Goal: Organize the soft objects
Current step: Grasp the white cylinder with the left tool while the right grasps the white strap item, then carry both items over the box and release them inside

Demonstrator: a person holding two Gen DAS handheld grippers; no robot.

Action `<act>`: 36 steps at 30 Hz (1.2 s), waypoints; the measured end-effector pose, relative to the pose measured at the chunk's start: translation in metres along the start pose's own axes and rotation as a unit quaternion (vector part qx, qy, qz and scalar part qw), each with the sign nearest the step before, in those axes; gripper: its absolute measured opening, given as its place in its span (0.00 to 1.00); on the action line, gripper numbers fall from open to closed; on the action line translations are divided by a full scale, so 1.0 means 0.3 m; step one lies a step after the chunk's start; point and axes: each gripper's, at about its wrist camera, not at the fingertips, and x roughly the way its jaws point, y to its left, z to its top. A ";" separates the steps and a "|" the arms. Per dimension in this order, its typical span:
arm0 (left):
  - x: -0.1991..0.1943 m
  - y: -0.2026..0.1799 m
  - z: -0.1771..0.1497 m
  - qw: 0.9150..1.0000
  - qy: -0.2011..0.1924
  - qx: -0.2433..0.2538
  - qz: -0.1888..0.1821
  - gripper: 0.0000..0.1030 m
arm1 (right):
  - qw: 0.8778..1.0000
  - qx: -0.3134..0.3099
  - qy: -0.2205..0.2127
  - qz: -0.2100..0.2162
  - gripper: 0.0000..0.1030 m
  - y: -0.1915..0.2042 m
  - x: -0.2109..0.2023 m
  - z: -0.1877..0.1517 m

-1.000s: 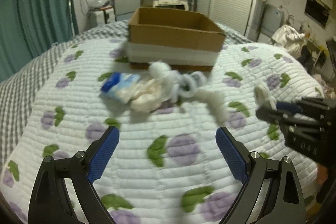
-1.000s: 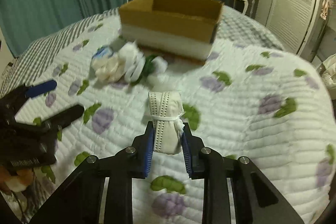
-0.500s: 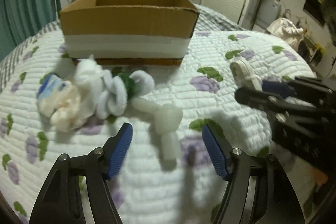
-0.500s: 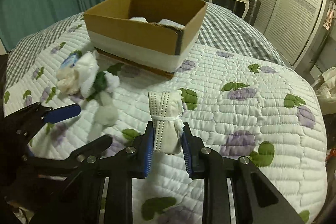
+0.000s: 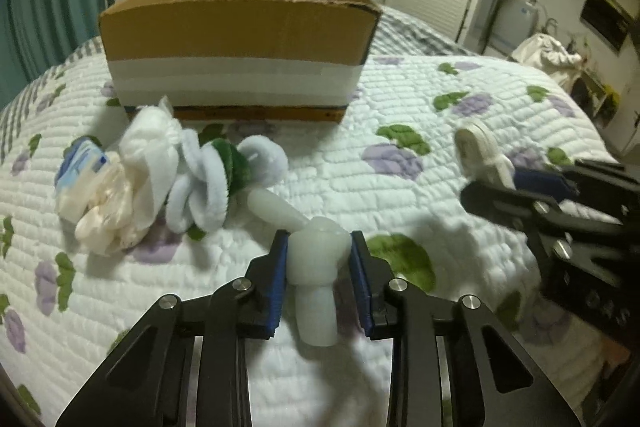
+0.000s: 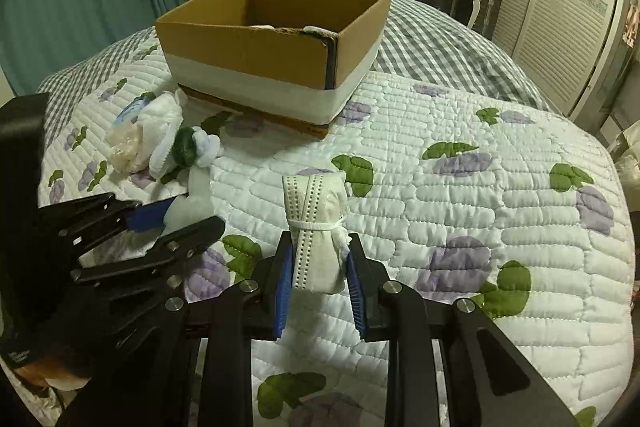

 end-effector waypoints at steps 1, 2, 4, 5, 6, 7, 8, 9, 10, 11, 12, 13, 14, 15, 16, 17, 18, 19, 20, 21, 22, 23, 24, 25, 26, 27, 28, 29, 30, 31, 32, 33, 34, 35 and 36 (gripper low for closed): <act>-0.022 -0.002 -0.006 1.000 -0.003 0.003 -0.002 0.27 | 1.000 -0.001 -0.002 -0.003 0.24 0.007 -0.010 0.001; -0.041 -0.004 -0.012 1.000 -0.006 0.006 -0.003 0.27 | 1.000 -0.002 -0.004 -0.004 0.24 0.012 -0.020 0.001; -0.086 -0.010 -0.025 1.000 -0.011 0.014 -0.008 0.27 | 1.000 -0.005 -0.010 -0.008 0.24 0.029 -0.049 0.005; -0.113 -0.010 -0.031 1.000 -0.013 0.017 -0.014 0.26 | 1.000 -0.005 -0.012 -0.009 0.24 0.036 -0.060 0.008; -0.132 -0.009 -0.034 1.000 -0.014 0.018 -0.019 0.26 | 1.000 -0.005 -0.015 -0.011 0.24 0.044 -0.077 0.011; -0.165 -0.006 -0.038 0.999 -0.017 0.018 -0.026 0.26 | 1.000 -0.005 -0.019 -0.012 0.24 0.052 -0.093 0.015; -0.189 -0.005 -0.041 0.999 -0.021 0.021 -0.027 0.26 | 1.000 -0.005 -0.023 -0.014 0.24 0.063 -0.112 0.019; -0.212 -0.006 -0.040 0.999 -0.025 0.024 -0.030 0.26 | 0.999 -0.005 -0.028 -0.017 0.24 0.075 -0.133 0.022; -0.240 -0.007 -0.041 0.999 -0.031 0.029 -0.031 0.26 | 0.999 -0.004 -0.033 -0.018 0.24 0.089 -0.156 0.028; -0.285 -0.003 -0.043 0.998 -0.040 0.034 -0.035 0.26 | 0.999 -0.003 -0.037 -0.018 0.24 0.098 -0.172 0.033; -0.300 -0.003 -0.037 0.998 -0.044 0.036 -0.038 0.26 | 0.999 -0.001 -0.043 -0.019 0.24 0.109 -0.193 0.040; -0.346 0.008 -0.035 0.997 -0.053 0.038 -0.045 0.26 | 0.999 0.000 -0.047 -0.019 0.24 0.120 -0.210 0.046; -0.366 0.013 -0.025 0.996 -0.059 0.038 -0.048 0.26 | 0.998 0.000 -0.051 -0.021 0.24 0.134 -0.230 0.055; -0.395 0.022 -0.019 0.996 -0.065 0.039 -0.050 0.26 | 0.998 0.000 -0.058 -0.023 0.24 0.148 -0.249 0.066; -0.432 0.032 -0.003 0.995 -0.075 0.041 -0.053 0.26 | 0.998 -0.001 -0.062 -0.024 0.24 0.161 -0.266 0.077; -0.451 0.037 0.010 0.994 -0.082 0.043 -0.054 0.26 | 0.997 -0.001 -0.067 -0.025 0.24 0.177 -0.284 0.091; -0.488 0.051 0.027 0.993 -0.093 0.045 -0.054 0.26 | 0.997 -0.002 -0.073 -0.026 0.24 0.191 -0.300 0.106; -0.513 0.060 0.038 0.992 -0.101 0.047 -0.054 0.26 | 0.996 -0.004 -0.079 -0.026 0.24 0.207 -0.320 0.125; -0.529 0.070 0.051 0.992 -0.106 0.049 -0.054 0.26 | 0.996 -0.004 -0.086 -0.026 0.24 0.221 -0.337 0.143; -0.554 0.084 0.071 0.991 -0.114 0.052 -0.051 0.26 | 0.996 -0.004 -0.091 -0.025 0.24 0.231 -0.349 0.157; -0.571 0.095 0.086 0.990 -0.120 0.056 -0.048 0.26 | 0.995 -0.004 -0.096 -0.023 0.24 0.241 -0.362 0.175; -0.585 0.106 0.102 0.989 -0.125 0.058 -0.044 0.26 | 0.994 -0.006 -0.103 -0.023 0.24 0.254 -0.376 0.199; -0.593 0.113 0.118 0.989 -0.130 0.061 -0.041 0.26 | 0.994 -0.008 -0.106 -0.024 0.24 0.263 -0.386 0.212; -0.605 0.127 0.145 0.988 -0.136 0.064 -0.038 0.26 | 0.993 -0.012 -0.110 -0.025 0.24 0.276 -0.396 0.235; -0.611 0.139 0.161 0.987 -0.140 0.065 -0.038 0.26 | 0.993 -0.014 -0.114 -0.026 0.24 0.282 -0.403 0.251; -0.613 0.150 0.187 0.986 -0.145 0.069 -0.038 0.26 | 0.993 -0.017 -0.118 -0.027 0.24 0.287 -0.410 0.270; -0.616 0.161 0.198 0.986 -0.148 0.072 -0.038 0.26 | 0.992 -0.019 -0.122 -0.027 0.24 0.293 -0.416 0.297; -0.611 0.172 0.225 0.985 -0.152 0.076 -0.037 0.26 | 0.992 -0.020 -0.125 -0.028 0.24 0.296 -0.418 0.316; -0.603 0.183 0.250 0.984 -0.155 0.081 -0.035 0.26 | 0.991 -0.020 -0.128 -0.027 0.24 0.298 -0.417 0.339; -0.589 0.195 0.275 0.983 -0.158 0.084 -0.034 0.26 | 0.991 -0.021 -0.129 -0.027 0.24 0.300 -0.413 0.362; -0.578 0.204 0.297 0.983 -0.158 0.086 -0.034 0.26 | 0.991 -0.022 -0.131 -0.029 0.24 0.301 -0.407 0.387; -0.561 0.213 0.320 0.983 -0.158 0.086 -0.034 0.26 | 0.991 -0.023 -0.132 -0.031 0.24 0.299 -0.396 0.413; -0.531 0.227 0.355 0.984 -0.155 0.085 -0.037 0.26 | 0.990 -0.022 -0.132 -0.033 0.24 0.297 -0.382 0.442; -0.512 0.236 0.378 0.984 -0.153 0.084 -0.038 0.26 | 0.991 -0.020 -0.131 -0.034 0.24 0.297 -0.369 0.466; -0.493 0.245 0.399 0.984 -0.153 0.083 -0.038 0.26 | 0.991 -0.015 -0.131 -0.034 0.24 0.291 -0.351 0.494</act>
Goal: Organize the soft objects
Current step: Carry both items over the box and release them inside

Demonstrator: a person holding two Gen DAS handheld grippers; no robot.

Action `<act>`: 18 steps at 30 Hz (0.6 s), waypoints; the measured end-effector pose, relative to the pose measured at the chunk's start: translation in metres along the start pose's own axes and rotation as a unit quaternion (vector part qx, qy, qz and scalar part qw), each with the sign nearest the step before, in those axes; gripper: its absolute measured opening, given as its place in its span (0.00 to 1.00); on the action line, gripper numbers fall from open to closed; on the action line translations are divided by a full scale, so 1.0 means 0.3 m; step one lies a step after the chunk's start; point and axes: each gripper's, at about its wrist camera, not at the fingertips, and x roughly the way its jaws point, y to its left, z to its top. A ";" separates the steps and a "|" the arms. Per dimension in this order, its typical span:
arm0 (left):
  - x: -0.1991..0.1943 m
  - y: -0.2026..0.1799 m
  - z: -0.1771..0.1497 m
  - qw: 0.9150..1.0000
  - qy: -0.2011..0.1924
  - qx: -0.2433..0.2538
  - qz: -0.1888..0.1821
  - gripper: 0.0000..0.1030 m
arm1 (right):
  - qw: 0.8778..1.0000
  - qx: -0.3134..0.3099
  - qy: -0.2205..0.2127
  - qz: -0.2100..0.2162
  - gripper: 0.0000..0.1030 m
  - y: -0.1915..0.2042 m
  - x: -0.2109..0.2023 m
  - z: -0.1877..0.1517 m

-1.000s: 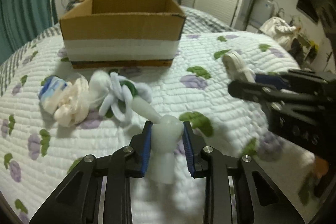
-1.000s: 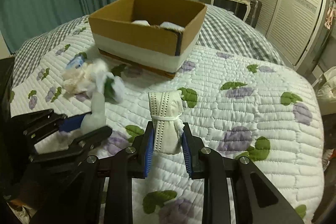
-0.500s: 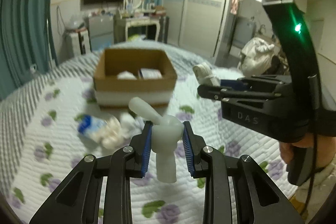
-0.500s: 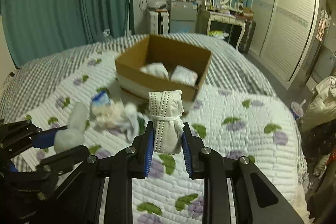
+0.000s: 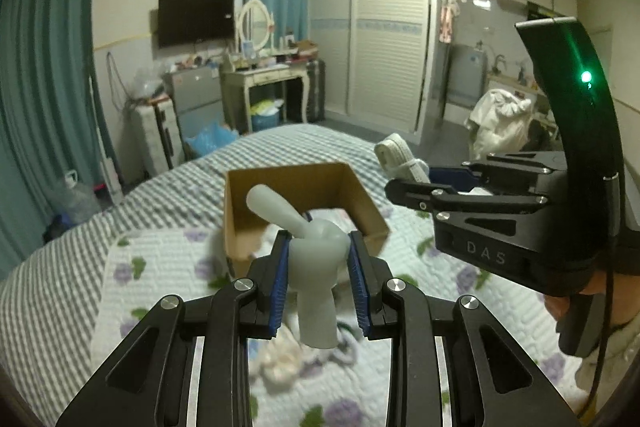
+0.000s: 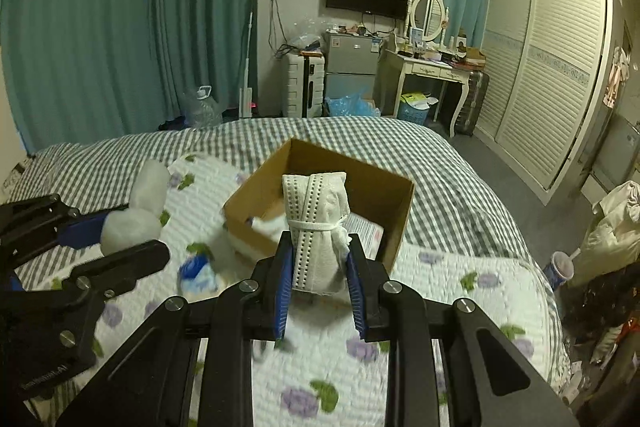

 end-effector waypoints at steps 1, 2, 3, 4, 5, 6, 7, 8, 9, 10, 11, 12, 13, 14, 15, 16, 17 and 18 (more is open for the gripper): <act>0.030 0.016 0.015 1.000 0.002 0.001 0.001 0.26 | 1.000 0.007 0.000 -0.002 0.24 -0.010 0.027 0.020; 0.061 0.032 0.031 1.000 0.003 0.002 0.004 0.26 | 1.000 0.020 -0.002 -0.002 0.24 -0.024 0.058 0.045; 0.089 0.047 0.044 1.000 0.005 0.003 0.006 0.26 | 0.999 0.036 -0.004 0.003 0.24 -0.038 0.089 0.067; 0.117 0.061 0.057 1.000 0.004 0.006 0.006 0.26 | 0.999 0.045 -0.005 0.010 0.24 -0.050 0.116 0.085; 0.150 0.074 0.071 1.000 0.004 0.010 0.008 0.26 | 0.999 0.048 -0.005 0.012 0.24 -0.058 0.149 0.102; 0.188 0.088 0.084 1.000 0.005 0.014 0.012 0.26 | 0.999 0.046 -0.003 0.006 0.24 -0.066 0.183 0.116; 0.203 0.091 0.092 1.000 0.006 0.016 0.015 0.26 | 0.999 0.045 -0.001 0.002 0.24 -0.074 0.215 0.127; 0.240 0.103 0.102 1.000 0.008 0.018 0.018 0.26 | 0.999 0.045 0.001 -0.001 0.24 -0.085 0.250 0.136; 0.284 0.114 0.109 1.000 0.010 0.020 0.018 0.26 | 0.999 0.049 0.005 -0.002 0.24 -0.101 0.289 0.141; 0.315 0.116 0.111 1.000 0.012 0.022 0.018 0.26 | 0.999 0.052 0.010 -0.003 0.24 -0.115 0.321 0.142; 0.347 0.120 0.110 0.999 0.014 0.023 0.019 0.26 | 0.998 0.055 0.014 -0.004 0.24 -0.130 0.360 0.142; 0.383 0.122 0.108 0.999 0.017 0.025 0.019 0.26 | 0.998 0.058 0.019 -0.005 0.24 -0.144 0.400 0.138; 0.410 0.123 0.106 0.999 0.020 0.027 0.019 0.26 | 0.998 0.061 0.025 -0.003 0.24 -0.156 0.435 0.132; 0.449 0.126 0.098 0.999 0.025 0.030 0.021 0.26 | 0.997 0.063 0.033 0.000 0.24 -0.170 0.477 0.119; 0.486 0.131 0.089 0.999 0.030 0.032 0.023 0.26 | 0.997 0.065 0.039 0.003 0.24 -0.188 0.517 0.110; 0.512 0.133 0.085 0.999 0.035 0.032 0.025 0.26 | 0.997 0.066 0.048 0.005 0.24 -0.198 0.558 0.095; 0.547 0.139 0.076 0.998 0.042 0.030 0.027 0.26 | 0.996 0.066 0.053 0.006 0.24 -0.208 0.587 0.079; 0.579 0.147 0.065 0.998 0.049 0.028 0.029 0.26 | 0.996 0.067 0.059 0.006 0.24 -0.217 0.620 0.066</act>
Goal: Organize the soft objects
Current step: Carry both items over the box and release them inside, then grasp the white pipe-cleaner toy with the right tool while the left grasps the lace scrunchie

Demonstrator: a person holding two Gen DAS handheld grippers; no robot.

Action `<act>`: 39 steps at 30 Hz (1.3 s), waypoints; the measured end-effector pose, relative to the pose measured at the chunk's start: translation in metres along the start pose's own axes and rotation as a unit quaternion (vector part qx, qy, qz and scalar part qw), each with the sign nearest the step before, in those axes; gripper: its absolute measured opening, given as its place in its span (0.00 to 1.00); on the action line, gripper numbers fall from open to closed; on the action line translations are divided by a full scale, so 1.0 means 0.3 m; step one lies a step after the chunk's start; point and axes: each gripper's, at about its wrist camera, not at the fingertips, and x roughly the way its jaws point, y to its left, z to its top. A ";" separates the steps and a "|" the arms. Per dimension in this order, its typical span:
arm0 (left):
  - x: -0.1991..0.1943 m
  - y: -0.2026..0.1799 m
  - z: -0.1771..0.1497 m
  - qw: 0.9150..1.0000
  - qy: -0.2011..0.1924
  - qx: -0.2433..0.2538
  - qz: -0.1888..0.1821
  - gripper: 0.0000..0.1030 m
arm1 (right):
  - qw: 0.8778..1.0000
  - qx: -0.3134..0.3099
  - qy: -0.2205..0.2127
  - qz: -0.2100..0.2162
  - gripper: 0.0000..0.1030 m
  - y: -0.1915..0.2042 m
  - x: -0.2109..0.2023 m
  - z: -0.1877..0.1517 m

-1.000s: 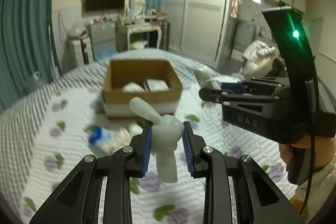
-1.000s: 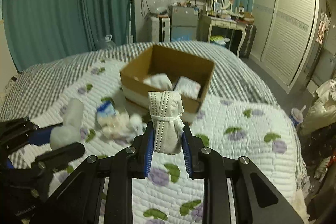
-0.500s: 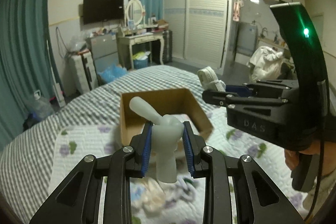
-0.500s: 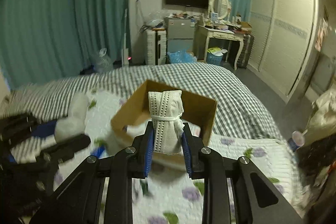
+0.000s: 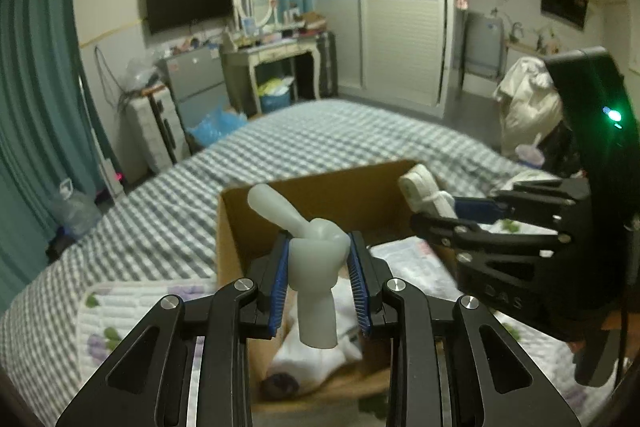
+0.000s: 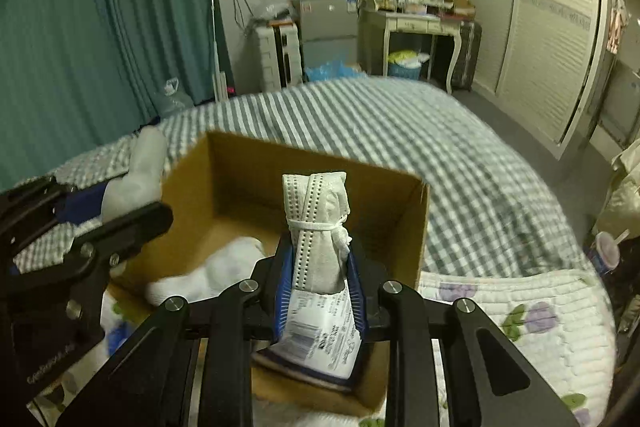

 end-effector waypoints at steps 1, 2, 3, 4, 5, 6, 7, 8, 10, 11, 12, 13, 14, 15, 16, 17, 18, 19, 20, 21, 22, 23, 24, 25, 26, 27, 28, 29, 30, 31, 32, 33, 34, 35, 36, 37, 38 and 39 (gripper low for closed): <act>0.020 0.001 -0.002 1.000 0.005 -0.001 0.001 0.26 | 1.000 0.001 0.005 0.000 0.24 -0.013 0.027 -0.008; 0.032 0.003 -0.006 1.000 0.006 0.000 0.003 0.26 | 1.000 0.002 0.010 0.002 0.24 -0.024 0.048 -0.014; 0.044 0.004 -0.010 1.000 0.007 0.003 0.009 0.27 | 1.000 0.003 0.011 0.003 0.24 -0.035 0.062 -0.021; 0.049 0.003 -0.013 1.000 0.005 0.006 0.016 0.28 | 1.000 0.007 0.007 0.004 0.24 -0.046 0.066 -0.025; 0.049 0.000 -0.015 1.000 0.003 0.007 0.026 0.31 | 1.000 0.011 0.004 0.006 0.25 -0.056 0.065 -0.029; 0.049 0.001 -0.015 0.999 0.001 0.007 0.032 0.31 | 1.000 0.015 0.001 0.008 0.31 -0.066 0.063 -0.030; 0.048 0.003 -0.016 0.999 0.002 0.005 0.037 0.31 | 1.000 0.018 0.001 0.009 0.45 -0.074 0.062 -0.029; 0.047 0.005 -0.016 0.999 0.007 0.004 0.038 0.36 | 1.000 0.022 0.000 0.009 0.53 -0.084 0.056 -0.027; 0.037 0.011 -0.013 0.999 0.014 0.004 0.036 0.58 | 0.999 0.031 -0.015 0.004 0.66 -0.098 0.022 -0.024; 0.009 0.008 -0.012 0.999 0.006 0.006 0.045 0.72 | 0.999 0.035 -0.021 0.004 0.66 -0.102 0.001 -0.022; -0.031 0.004 -0.009 0.998 -0.007 0.010 0.061 0.81 | 0.999 0.038 -0.025 0.003 0.66 -0.104 -0.022 -0.020; -0.049 0.002 0.005 0.997 -0.015 0.013 0.069 0.82 | 0.999 0.041 -0.029 0.001 0.66 -0.103 -0.049 -0.018; -0.093 0.002 0.012 0.997 -0.024 0.015 0.073 0.83 | 0.999 0.042 -0.033 -0.003 0.66 -0.100 -0.079 -0.010; -0.132 0.007 0.020 0.997 -0.029 0.012 0.074 0.83 | 0.998 0.041 -0.036 -0.006 0.67 -0.093 -0.120 -0.012; -0.174 0.011 0.029 0.997 -0.034 0.007 0.073 0.83 | 0.998 0.038 -0.040 -0.008 0.67 -0.082 -0.161 -0.012; -0.248 0.018 0.043 0.997 -0.044 -0.003 0.069 0.83 | 0.998 0.036 -0.044 -0.013 0.68 -0.066 -0.208 -0.004; -0.307 0.023 0.053 0.996 -0.053 -0.009 0.065 0.83 | 0.998 0.032 -0.049 -0.018 0.70 -0.057 -0.261 0.002; -0.364 0.027 0.067 0.996 -0.064 -0.014 0.063 0.83 | 0.998 0.026 -0.055 -0.022 0.73 -0.041 -0.316 0.001; -0.430 0.029 0.075 0.995 -0.077 -0.016 0.063 0.83 | 0.997 0.020 -0.063 -0.026 0.75 -0.024 -0.377 0.005; -0.504 0.028 0.082 0.994 -0.090 -0.017 0.066 0.87 | 0.997 0.011 -0.073 -0.032 0.79 -0.001 -0.454 0.005; -0.567 0.026 0.084 0.992 -0.103 -0.017 0.069 0.90 | 0.996 0.007 -0.079 -0.035 0.82 0.013 -0.502 0.004; -0.639 0.023 0.084 0.990 -0.119 -0.018 0.073 0.93 | 0.995 0.001 -0.088 -0.037 0.83 0.035 -0.567 0.000; -0.694 0.020 0.081 0.988 -0.131 -0.017 0.074 0.94 | 0.995 -0.003 -0.095 -0.037 0.88 0.057 -0.629 -0.008; -0.761 0.018 0.077 0.986 -0.144 -0.017 0.077 0.94 | 0.994 -0.005 -0.104 -0.037 0.93 0.076 -0.692 -0.018; -0.804 0.017 0.076 0.985 -0.152 -0.017 0.080 0.96 | 0.993 -0.006 -0.110 -0.038 0.94 0.091 -0.736 -0.026; -0.858 0.014 0.066 0.984 -0.157 -0.016 0.082 0.97 | 0.993 -0.008 -0.113 -0.039 0.95 0.110 -0.783 -0.036; -0.880 0.016 0.061 0.984 -0.160 -0.015 0.082 0.97 | 0.993 -0.011 -0.114 -0.040 0.95 0.133 -0.823 -0.046; -0.925 0.014 0.043 0.983 -0.165 -0.013 0.083 0.97 | 0.992 -0.015 -0.115 -0.041 0.95 0.148 -0.848 -0.056; -0.957 0.016 0.023 0.981 -0.171 -0.013 0.088 0.96 | 0.992 -0.020 -0.116 -0.044 0.95 0.163 -0.877 -0.069; -0.984 0.015 -0.003 0.980 -0.177 -0.013 0.092 0.96 | 0.992 -0.026 -0.117 -0.046 0.95 0.179 -0.905 -0.088; -0.994 0.016 -0.021 0.980 -0.177 -0.012 0.087 0.96 | 0.991 -0.032 -0.117 -0.050 0.95 0.198 -0.927 -0.110; -1.007 0.018 -0.050 0.982 -0.174 -0.009 0.077 0.96 | 0.991 -0.037 -0.116 -0.050 0.95 0.216 -0.943 -0.133; -1.004 0.020 -0.069 0.982 -0.173 -0.008 0.073 0.96 | 0.991 -0.041 -0.115 -0.048 0.95 0.232 -0.949 -0.155; -1.002 0.023 -0.103 0.983 -0.171 -0.008 0.071 0.96 | 0.991 -0.044 -0.114 -0.046 0.95 0.251 -0.955 -0.182; -0.991 0.024 -0.137 0.983 -0.169 -0.007 0.073 0.96 | 0.991 -0.049 -0.114 -0.045 0.95 0.270 -0.953 -0.209; -0.986 0.022 -0.158 0.983 -0.166 -0.006 0.076 0.96 | 0.991 -0.055 -0.118 -0.044 0.95 0.290 -0.947 -0.238; -0.958 0.020 -0.193 0.984 -0.156 -0.006 0.081 0.96 | 0.990 -0.059 -0.122 -0.046 0.95 0.303 -0.940 -0.266; -0.922 0.017 -0.228 0.986 -0.143 -0.006 0.084 0.96 | 0.989 -0.066 -0.124 -0.049 0.95 0.319 -0.920 -0.296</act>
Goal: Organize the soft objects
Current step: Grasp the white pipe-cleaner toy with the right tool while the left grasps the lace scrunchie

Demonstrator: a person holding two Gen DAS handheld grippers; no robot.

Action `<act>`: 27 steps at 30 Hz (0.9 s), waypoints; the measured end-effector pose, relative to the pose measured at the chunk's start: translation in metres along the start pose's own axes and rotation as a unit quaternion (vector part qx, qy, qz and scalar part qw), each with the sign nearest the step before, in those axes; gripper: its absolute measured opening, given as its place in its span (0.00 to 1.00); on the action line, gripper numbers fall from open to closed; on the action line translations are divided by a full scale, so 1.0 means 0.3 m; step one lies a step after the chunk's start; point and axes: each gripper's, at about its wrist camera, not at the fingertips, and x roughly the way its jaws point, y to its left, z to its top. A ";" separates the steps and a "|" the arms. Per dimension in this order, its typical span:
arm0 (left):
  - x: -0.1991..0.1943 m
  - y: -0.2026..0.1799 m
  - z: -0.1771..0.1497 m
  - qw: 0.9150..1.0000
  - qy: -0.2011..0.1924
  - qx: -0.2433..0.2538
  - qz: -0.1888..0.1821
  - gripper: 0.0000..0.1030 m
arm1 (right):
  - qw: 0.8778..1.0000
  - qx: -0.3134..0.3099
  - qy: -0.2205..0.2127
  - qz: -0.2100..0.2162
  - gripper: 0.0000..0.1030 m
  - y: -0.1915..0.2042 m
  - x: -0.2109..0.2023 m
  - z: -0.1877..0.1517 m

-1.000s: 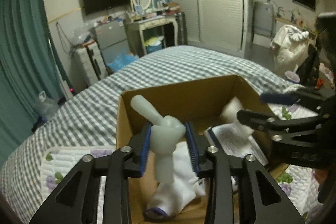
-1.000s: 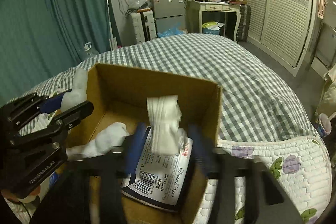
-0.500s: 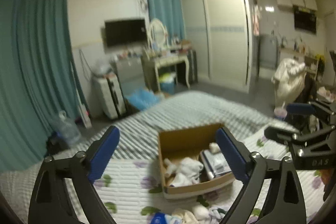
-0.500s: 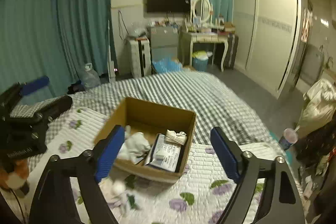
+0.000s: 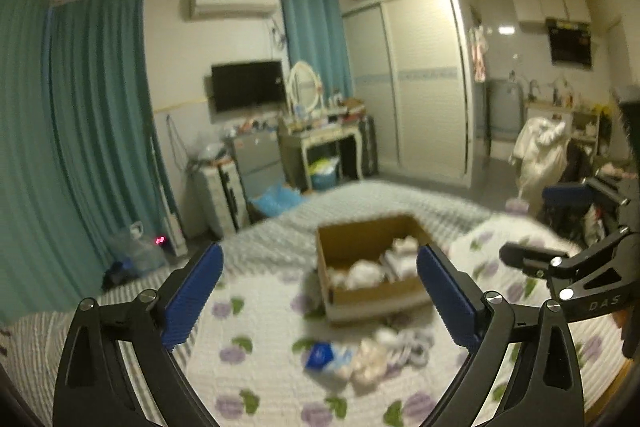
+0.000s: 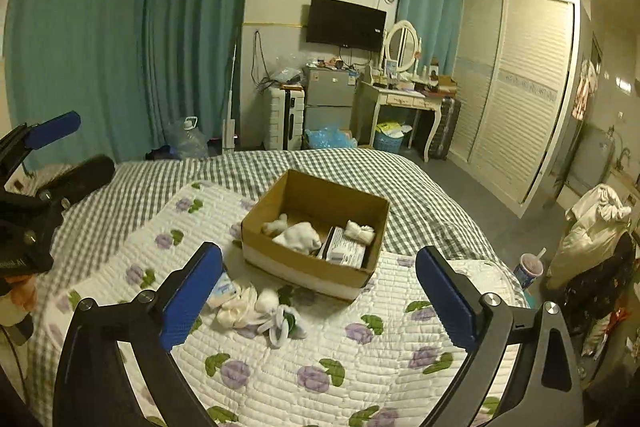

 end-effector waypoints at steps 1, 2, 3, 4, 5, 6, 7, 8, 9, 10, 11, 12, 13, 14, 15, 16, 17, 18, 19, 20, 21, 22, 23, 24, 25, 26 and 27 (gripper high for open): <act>0.009 -0.009 -0.029 1.000 0.008 0.000 0.001 0.96 | 1.000 -0.006 -0.002 0.000 0.95 0.020 0.013 -0.030; 0.041 -0.016 -0.077 1.000 0.022 -0.003 0.005 0.96 | 1.000 -0.011 -0.002 0.002 0.95 0.040 0.033 -0.064; 0.067 -0.022 -0.115 0.999 0.033 -0.005 0.005 0.96 | 1.000 -0.012 0.000 0.007 0.95 0.055 0.064 -0.096; 0.107 -0.029 -0.172 0.999 0.052 -0.009 0.002 0.96 | 1.000 -0.008 0.008 0.015 0.95 0.069 0.103 -0.130; 0.147 -0.034 -0.214 0.998 0.067 -0.013 0.002 0.96 | 1.000 -0.005 0.016 0.023 0.95 0.075 0.140 -0.158; 0.181 -0.037 -0.256 0.997 0.080 -0.017 0.005 0.96 | 0.999 -0.002 0.027 0.030 0.95 0.083 0.185 -0.190; 0.201 -0.038 -0.306 0.995 0.095 -0.022 0.009 0.96 | 0.999 -0.001 0.038 0.032 0.95 0.088 0.228 -0.218; 0.236 -0.035 -0.354 0.993 0.112 -0.027 0.009 0.96 | 0.998 0.000 0.052 0.029 0.95 0.091 0.277 -0.246; 0.275 -0.033 -0.393 0.991 0.128 -0.034 0.009 0.96 | 0.998 0.001 0.064 0.029 0.95 0.093 0.327 -0.276; 0.288 -0.031 -0.429 0.990 0.137 -0.038 0.009 0.96 | 0.997 0.003 0.076 0.032 0.95 0.092 0.377 -0.306; 0.324 -0.028 -0.471 0.987 0.151 -0.045 0.007 0.96 | 0.996 0.005 0.087 0.035 0.94 0.086 0.419 -0.327; 0.355 -0.023 -0.509 0.985 0.164 -0.051 0.007 0.96 | 0.994 0.008 0.102 0.036 0.93 0.081 0.474 -0.358; 0.370 -0.019 -0.530 0.984 0.172 -0.054 0.008 0.96 | 0.992 0.013 0.117 0.035 0.92 0.076 0.529 -0.387; 0.394 -0.015 -0.555 0.981 0.184 -0.057 0.008 0.95 | 0.991 0.018 0.128 0.038 0.88 0.071 0.570 -0.410; 0.417 -0.013 -0.580 0.979 0.196 -0.058 0.007 0.95 | 0.989 0.026 0.140 0.046 0.85 0.068 0.615 -0.435; 0.427 -0.012 -0.591 0.978 0.200 -0.059 0.006 0.95 | 0.987 0.032 0.149 0.050 0.85 0.067 0.651 -0.458; 0.442 -0.012 -0.605 0.976 0.208 -0.060 0.004 0.95 | 0.986 0.035 0.153 0.052 0.84 0.063 0.677 -0.471; 0.447 -0.014 -0.612 0.975 0.211 -0.062 0.002 0.95 | 0.985 0.037 0.158 0.055 0.83 0.064 0.706 -0.486; 0.452 -0.016 -0.611 0.975 0.213 -0.063 0.000 0.95 | 0.984 0.038 0.163 0.058 0.77 0.063 0.726 -0.496; 0.453 -0.021 -0.615 0.974 0.216 -0.066 -0.007 0.94 | 0.983 0.041 0.166 0.064 0.75 0.064 0.744 -0.505; 0.454 -0.027 -0.619 0.974 0.218 -0.067 -0.013 0.94 | 0.982 0.046 0.167 0.075 0.70 0.065 0.757 -0.512; 0.454 -0.039 -0.618 0.973 0.219 -0.065 -0.018 0.94 | 0.981 0.049 0.167 0.082 0.65 0.065 0.761 -0.516; 0.450 -0.052 -0.616 0.973 0.220 -0.061 -0.023 0.93 | 0.981 0.051 0.167 0.087 0.63 0.067 0.763 -0.520; 0.457 -0.056 -0.618 0.973 0.221 -0.058 -0.027 0.90 | 0.981 0.048 0.165 0.087 0.57 0.073 0.758 -0.520; 0.458 -0.073 -0.616 0.973 0.223 -0.053 -0.035 0.90 | 0.981 0.047 0.164 0.088 0.53 0.073 0.752 -0.522; 0.458 -0.085 -0.613 0.973 0.223 -0.052 -0.041 0.90 | 0.980 0.056 0.164 0.095 0.51 0.066 0.743 -0.523; 0.461 -0.094 -0.610 0.972 0.224 -0.052 -0.046 0.90 | 0.980 0.064 0.161 0.099 0.48 0.060 0.736 -0.522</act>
